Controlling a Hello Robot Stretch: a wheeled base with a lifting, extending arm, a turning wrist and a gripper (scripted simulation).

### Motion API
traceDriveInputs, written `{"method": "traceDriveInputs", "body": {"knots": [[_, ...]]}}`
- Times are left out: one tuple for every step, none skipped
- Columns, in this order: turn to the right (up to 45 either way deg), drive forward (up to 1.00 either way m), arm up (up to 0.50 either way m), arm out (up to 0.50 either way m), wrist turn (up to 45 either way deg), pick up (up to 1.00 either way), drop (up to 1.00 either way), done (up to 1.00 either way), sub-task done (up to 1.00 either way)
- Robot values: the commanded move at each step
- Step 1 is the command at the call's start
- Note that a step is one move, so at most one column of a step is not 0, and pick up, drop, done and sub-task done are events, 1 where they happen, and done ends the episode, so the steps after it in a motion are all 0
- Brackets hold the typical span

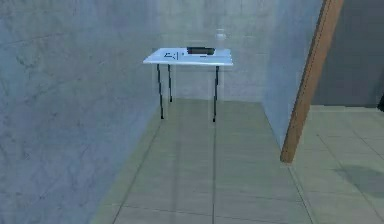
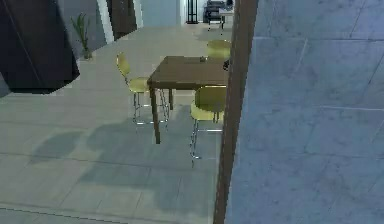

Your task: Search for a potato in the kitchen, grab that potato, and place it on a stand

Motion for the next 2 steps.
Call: {"method": "traceDriveInputs", "body": {"knots": [[45.0,0.00,0.00,0.00,0.0,0.00,0.00,0.00,0.00],[15.0,0.00,0.00,0.00,0.0,0.00,0.00,0.00,0.00]]}}
